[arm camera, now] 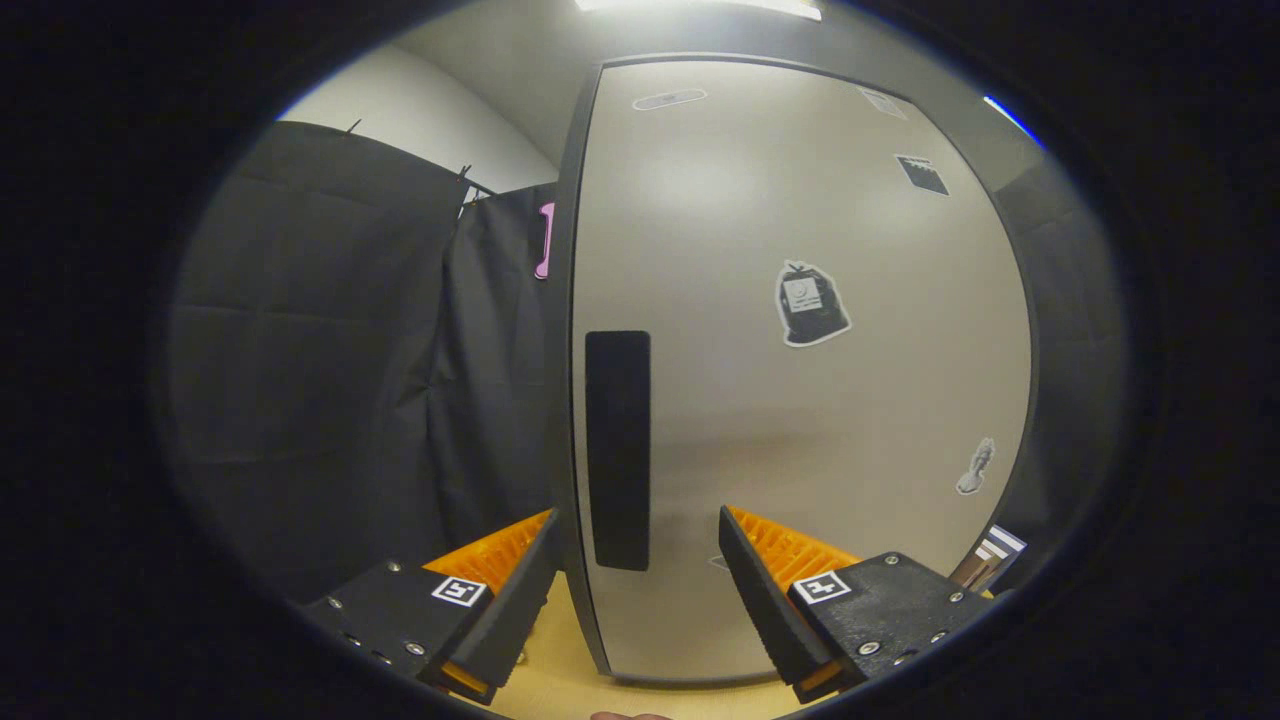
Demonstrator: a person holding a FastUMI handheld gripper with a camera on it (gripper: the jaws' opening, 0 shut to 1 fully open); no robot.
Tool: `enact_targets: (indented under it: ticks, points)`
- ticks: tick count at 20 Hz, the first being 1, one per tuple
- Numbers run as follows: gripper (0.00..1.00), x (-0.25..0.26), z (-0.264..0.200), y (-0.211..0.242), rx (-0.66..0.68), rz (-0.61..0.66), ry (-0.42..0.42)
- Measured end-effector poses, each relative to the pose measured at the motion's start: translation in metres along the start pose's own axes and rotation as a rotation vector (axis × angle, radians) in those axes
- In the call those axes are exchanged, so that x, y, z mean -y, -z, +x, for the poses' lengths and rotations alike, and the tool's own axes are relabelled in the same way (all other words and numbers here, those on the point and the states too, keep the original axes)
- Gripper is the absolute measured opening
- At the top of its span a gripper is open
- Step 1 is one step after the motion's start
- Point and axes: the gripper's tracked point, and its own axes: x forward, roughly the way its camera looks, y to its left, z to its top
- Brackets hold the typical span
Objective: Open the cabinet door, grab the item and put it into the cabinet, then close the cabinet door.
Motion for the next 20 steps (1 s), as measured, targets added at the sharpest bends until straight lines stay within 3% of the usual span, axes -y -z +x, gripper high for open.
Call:
enact_targets:
  ticks: [6, 8, 9, 10, 11, 14, 20]
  points:
    - [0.92, -0.005, 0.014, -0.001, 0.005, 0.004, -0.002]
    - [0.84, -0.002, 0.015, -0.001, -0.004, 0.004, 0.003]
    - [0.64, -0.003, 0.018, 0.000, -0.008, 0.002, -0.007]
    - [0.49, -0.005, 0.004, -0.004, -0.011, 0.000, -0.004]
    - [0.34, -0.004, 0.018, 0.000, -0.020, -0.001, -0.011]
    - [0.29, -0.004, 0.014, 0.000, -0.032, 0.012, -0.025]
    - [0.29, -0.006, -0.004, 0.000, -0.039, 0.016, -0.079]
